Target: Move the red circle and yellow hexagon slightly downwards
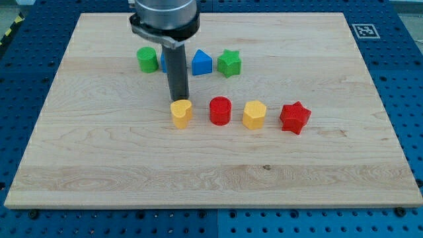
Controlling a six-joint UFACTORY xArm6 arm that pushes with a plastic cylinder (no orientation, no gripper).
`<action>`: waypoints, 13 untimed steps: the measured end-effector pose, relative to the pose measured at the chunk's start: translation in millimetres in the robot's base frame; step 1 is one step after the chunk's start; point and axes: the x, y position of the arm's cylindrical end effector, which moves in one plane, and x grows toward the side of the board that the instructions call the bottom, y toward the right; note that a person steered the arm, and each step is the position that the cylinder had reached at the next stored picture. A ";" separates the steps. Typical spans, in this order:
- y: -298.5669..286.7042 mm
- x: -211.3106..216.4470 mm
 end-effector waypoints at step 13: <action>79.5 10.4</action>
